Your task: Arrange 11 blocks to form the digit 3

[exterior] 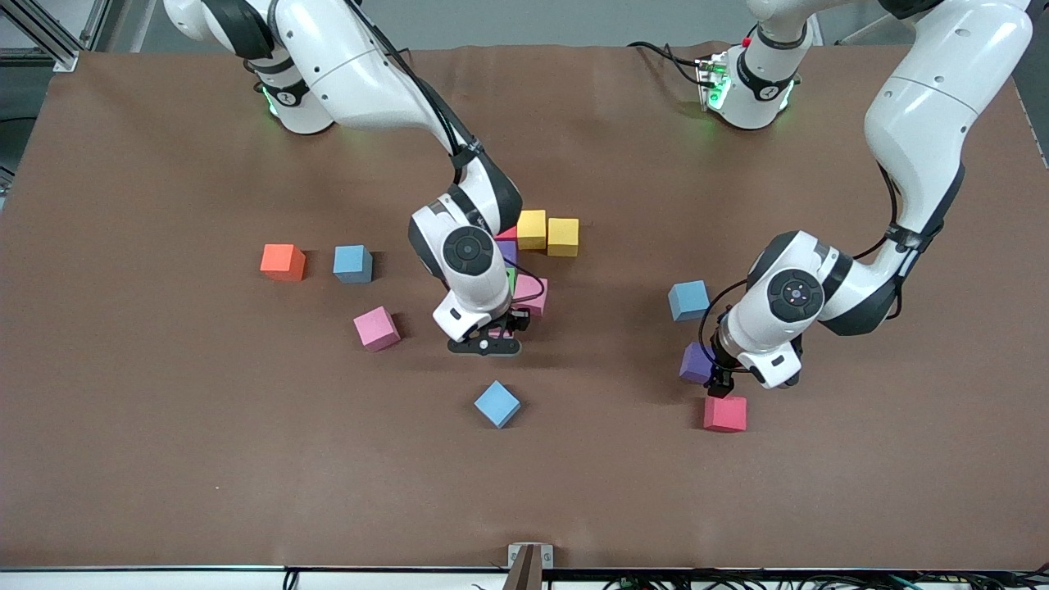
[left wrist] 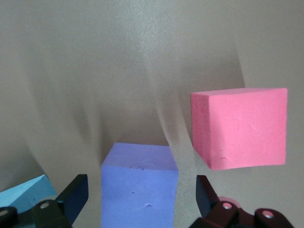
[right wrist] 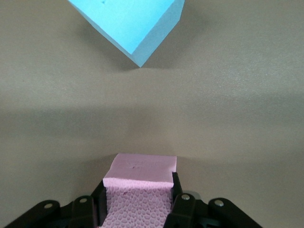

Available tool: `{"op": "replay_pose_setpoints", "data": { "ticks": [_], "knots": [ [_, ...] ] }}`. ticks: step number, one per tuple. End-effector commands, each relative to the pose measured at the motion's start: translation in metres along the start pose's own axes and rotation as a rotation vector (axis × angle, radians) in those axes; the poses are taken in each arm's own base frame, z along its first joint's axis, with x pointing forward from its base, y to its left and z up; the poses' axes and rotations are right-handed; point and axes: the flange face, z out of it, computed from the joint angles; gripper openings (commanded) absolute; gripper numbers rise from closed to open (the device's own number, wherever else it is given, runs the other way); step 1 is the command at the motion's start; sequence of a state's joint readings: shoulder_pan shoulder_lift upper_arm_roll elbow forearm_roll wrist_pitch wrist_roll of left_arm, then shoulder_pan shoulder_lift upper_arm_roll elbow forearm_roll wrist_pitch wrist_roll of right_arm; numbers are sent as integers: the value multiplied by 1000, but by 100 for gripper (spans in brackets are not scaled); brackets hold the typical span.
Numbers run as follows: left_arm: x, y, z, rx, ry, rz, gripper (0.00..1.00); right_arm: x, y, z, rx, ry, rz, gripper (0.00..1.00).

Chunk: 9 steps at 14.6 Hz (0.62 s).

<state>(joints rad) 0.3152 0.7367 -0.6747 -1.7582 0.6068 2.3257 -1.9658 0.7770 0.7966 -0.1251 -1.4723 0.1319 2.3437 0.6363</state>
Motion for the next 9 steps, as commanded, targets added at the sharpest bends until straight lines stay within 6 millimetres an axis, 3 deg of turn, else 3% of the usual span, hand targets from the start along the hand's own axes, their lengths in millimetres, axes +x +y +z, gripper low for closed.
{"op": "replay_pose_setpoints", "data": {
  "ticks": [1, 3, 4, 7, 9],
  "knots": [
    [-4, 10, 2, -18, 0, 15, 100, -19, 7, 6, 4, -18, -23, 3],
    [-15, 9, 7, -11, -5, 29, 100, -22, 4, 5, 8, -22, -26, 3],
    [-14, 9, 7, -11, -4, 24, 91, -23, 3, 4, 10, -27, -27, 3],
    [-15, 9, 10, -7, -7, 22, 47, -23, 2, 3, 12, -28, -38, 3],
    [-16, 8, 9, -6, -7, 17, 34, -25, 2, 4, 8, -33, -70, 3]
  ]
}}
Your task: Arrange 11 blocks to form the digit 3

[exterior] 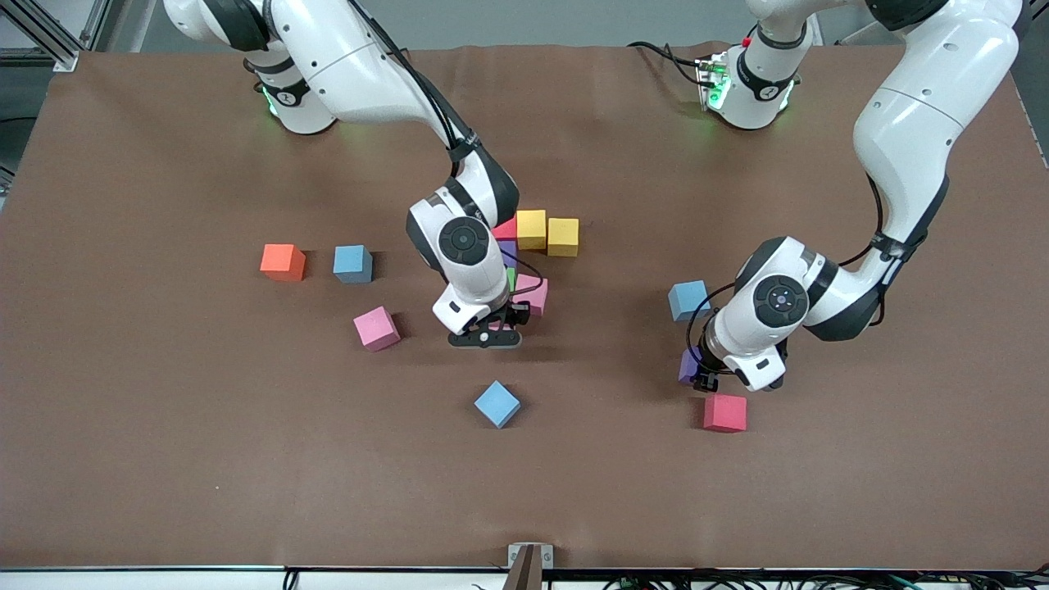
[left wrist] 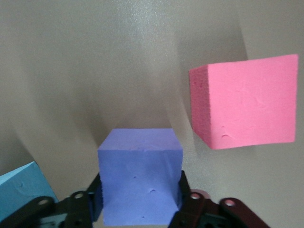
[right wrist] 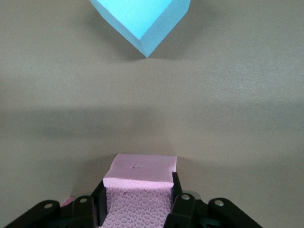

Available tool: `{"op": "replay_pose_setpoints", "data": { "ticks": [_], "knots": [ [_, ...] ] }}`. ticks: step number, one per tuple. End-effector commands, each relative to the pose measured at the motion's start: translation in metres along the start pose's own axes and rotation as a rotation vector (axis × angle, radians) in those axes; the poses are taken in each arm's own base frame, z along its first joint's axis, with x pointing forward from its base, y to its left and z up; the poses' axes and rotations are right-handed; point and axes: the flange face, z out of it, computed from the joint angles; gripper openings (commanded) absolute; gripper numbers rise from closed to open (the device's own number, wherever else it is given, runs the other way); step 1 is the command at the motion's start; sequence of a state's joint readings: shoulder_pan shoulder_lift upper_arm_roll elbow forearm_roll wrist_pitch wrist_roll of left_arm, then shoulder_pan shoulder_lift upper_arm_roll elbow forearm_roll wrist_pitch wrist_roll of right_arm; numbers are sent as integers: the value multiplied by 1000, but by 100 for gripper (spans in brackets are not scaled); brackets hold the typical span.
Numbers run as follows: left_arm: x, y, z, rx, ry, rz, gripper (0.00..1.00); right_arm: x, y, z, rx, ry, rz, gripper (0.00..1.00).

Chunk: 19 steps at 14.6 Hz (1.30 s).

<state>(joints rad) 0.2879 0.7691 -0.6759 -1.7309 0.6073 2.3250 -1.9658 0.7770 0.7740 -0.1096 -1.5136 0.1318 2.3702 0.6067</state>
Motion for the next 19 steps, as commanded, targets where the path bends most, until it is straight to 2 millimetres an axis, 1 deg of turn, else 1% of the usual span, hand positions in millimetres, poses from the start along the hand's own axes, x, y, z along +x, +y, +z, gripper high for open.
{"op": "replay_pose_setpoints", "data": {
  "ticks": [1, 4, 9, 11, 14, 17, 19],
  "knots": [
    [-4, 4, 0, -7, 9, 2, 31, -16, 3, 5, -4, -33, -39, 3],
    [-39, 1, -1, -5, 8, -63, 31, -15, 5, 5, -6, -33, -40, 3],
    [-118, -12, -1, 1, 8, -130, 31, -12, 10, 6, -9, -38, -44, 3],
    [-145, -19, 0, 8, 9, -146, 31, -10, 12, 6, -9, -38, -44, 3],
    [-173, -27, 2, 13, 6, -148, 31, -12, 12, 7, -19, -52, -35, 3],
    [-181, -30, 1, 7, 10, -144, 31, -14, 11, 7, -21, -58, -30, 3],
    [-191, -33, 1, 10, 7, -132, 31, -14, 11, 7, -21, -56, -8, 3]
  ]
}}
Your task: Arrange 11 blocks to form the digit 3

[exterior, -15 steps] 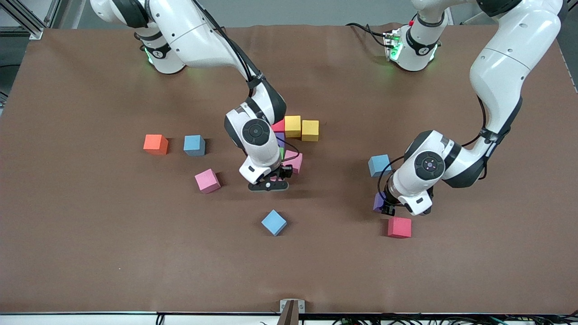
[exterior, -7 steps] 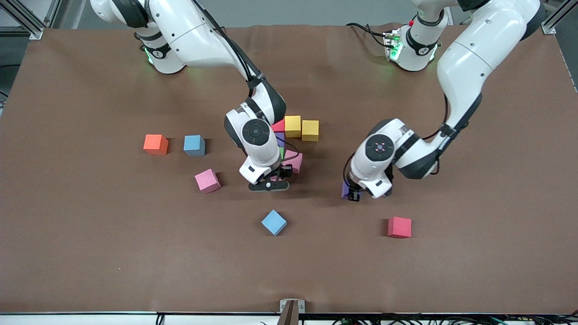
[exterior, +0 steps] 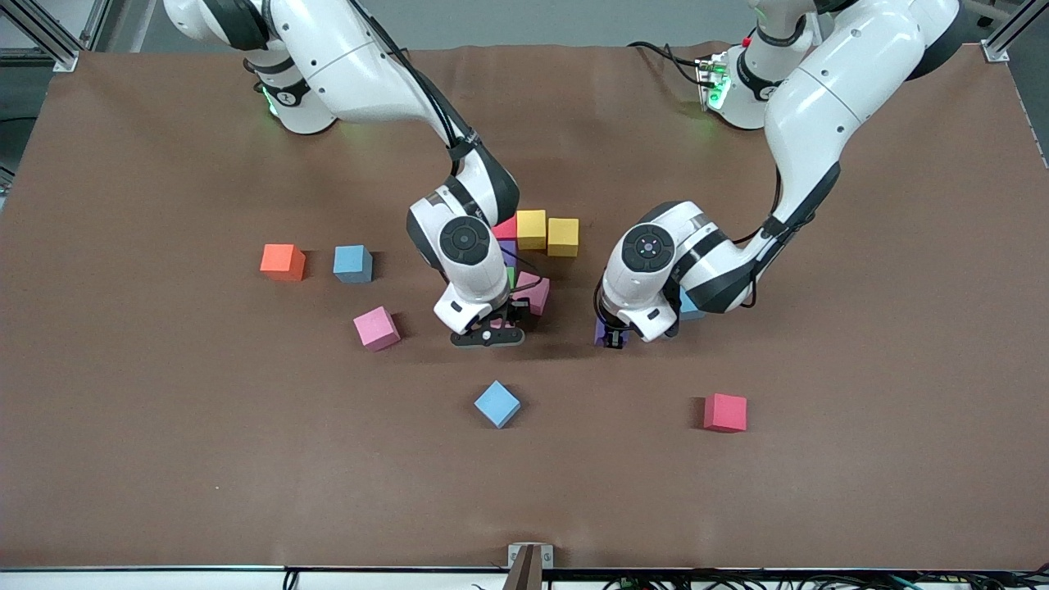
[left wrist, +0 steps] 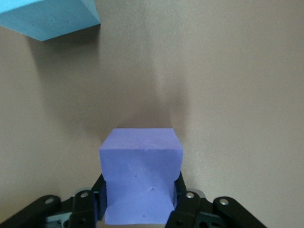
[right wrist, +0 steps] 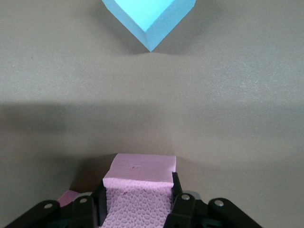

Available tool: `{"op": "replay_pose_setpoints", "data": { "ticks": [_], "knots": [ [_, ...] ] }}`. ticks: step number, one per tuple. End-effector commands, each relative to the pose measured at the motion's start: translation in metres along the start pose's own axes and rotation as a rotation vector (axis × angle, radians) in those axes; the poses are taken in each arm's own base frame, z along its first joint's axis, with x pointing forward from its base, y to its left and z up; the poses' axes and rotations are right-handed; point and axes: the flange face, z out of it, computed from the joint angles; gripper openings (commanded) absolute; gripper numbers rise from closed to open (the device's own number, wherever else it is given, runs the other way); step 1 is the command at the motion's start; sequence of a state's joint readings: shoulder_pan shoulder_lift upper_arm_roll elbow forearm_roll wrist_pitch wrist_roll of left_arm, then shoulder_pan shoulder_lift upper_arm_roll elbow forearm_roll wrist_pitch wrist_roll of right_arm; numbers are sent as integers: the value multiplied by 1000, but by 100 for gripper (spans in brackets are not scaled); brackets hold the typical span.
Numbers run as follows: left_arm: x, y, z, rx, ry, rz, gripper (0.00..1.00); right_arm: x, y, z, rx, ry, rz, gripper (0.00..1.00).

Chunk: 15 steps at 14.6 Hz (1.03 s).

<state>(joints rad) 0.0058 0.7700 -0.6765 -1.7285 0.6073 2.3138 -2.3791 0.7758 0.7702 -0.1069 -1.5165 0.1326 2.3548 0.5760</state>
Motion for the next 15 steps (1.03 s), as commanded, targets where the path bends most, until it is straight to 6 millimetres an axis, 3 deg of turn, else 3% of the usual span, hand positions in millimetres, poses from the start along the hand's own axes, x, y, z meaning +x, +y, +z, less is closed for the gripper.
{"op": "replay_pose_setpoints", "data": {
  "ticks": [1, 5, 15],
  "knots": [
    [-9, -1, -2, -5, 10, 2, 31, -12, 9, 6, -13, -42, 27, 3],
    [-11, 1, -5, -11, 7, -1, 31, -16, 4, 7, -16, -44, 45, 3],
    [-37, -11, -3, -8, -1, 6, 31, -13, 8, 6, -16, -41, -5, 3]
  ]
}}
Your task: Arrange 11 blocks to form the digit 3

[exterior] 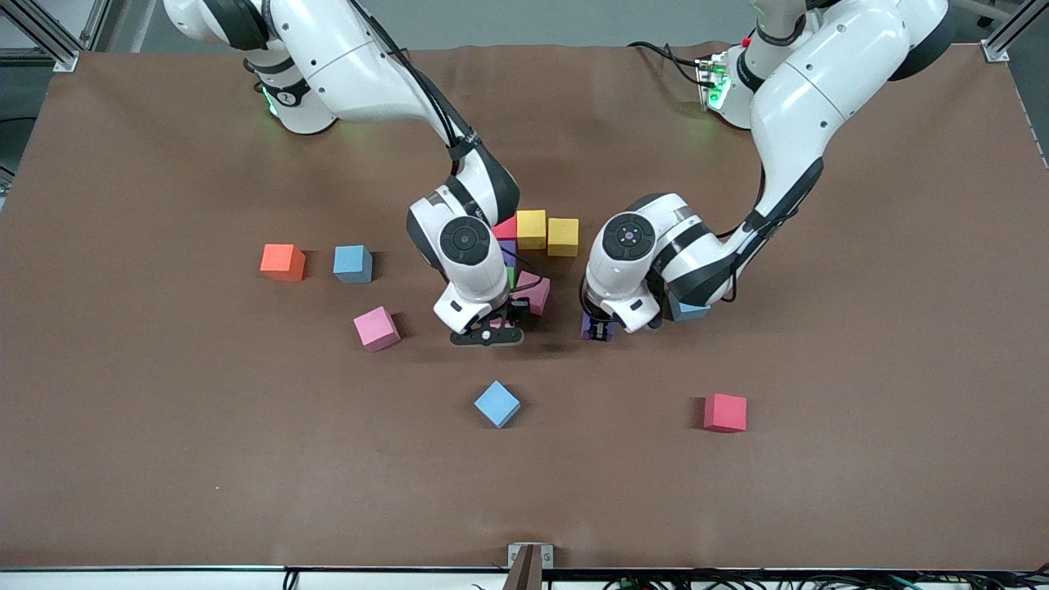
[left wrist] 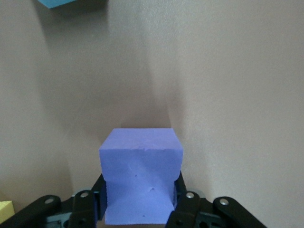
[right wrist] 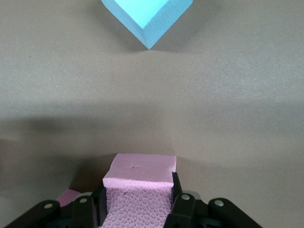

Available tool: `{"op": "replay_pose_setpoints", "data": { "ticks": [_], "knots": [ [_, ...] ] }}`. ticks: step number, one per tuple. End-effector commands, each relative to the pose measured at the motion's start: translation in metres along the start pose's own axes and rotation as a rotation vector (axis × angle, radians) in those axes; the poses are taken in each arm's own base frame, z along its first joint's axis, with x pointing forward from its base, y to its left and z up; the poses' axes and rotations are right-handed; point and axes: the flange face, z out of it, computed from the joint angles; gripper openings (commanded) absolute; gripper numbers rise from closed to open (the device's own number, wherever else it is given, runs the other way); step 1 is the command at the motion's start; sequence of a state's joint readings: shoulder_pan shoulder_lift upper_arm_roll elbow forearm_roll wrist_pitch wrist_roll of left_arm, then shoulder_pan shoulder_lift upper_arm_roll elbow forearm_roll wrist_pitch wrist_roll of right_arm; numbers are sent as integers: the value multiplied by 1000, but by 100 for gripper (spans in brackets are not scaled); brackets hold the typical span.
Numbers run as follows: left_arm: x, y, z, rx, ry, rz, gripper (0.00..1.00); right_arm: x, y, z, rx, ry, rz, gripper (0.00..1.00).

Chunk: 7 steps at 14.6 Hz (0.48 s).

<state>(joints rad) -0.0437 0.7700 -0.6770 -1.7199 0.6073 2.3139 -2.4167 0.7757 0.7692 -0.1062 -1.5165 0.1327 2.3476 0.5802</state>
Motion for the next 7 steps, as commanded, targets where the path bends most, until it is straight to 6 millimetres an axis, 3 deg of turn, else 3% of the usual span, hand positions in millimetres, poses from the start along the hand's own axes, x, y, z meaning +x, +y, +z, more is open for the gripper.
{"op": "replay_pose_setpoints", "data": {
  "ticks": [1, 7],
  "knots": [
    [-11, -1, 0, -2, 4, 3, 31, -12, 8, 7, -14, -37, -7, 3],
    [-25, 12, -1, -30, -10, 11, 31, -17, 8, 9, -33, -69, -5, 3]
  ]
}}
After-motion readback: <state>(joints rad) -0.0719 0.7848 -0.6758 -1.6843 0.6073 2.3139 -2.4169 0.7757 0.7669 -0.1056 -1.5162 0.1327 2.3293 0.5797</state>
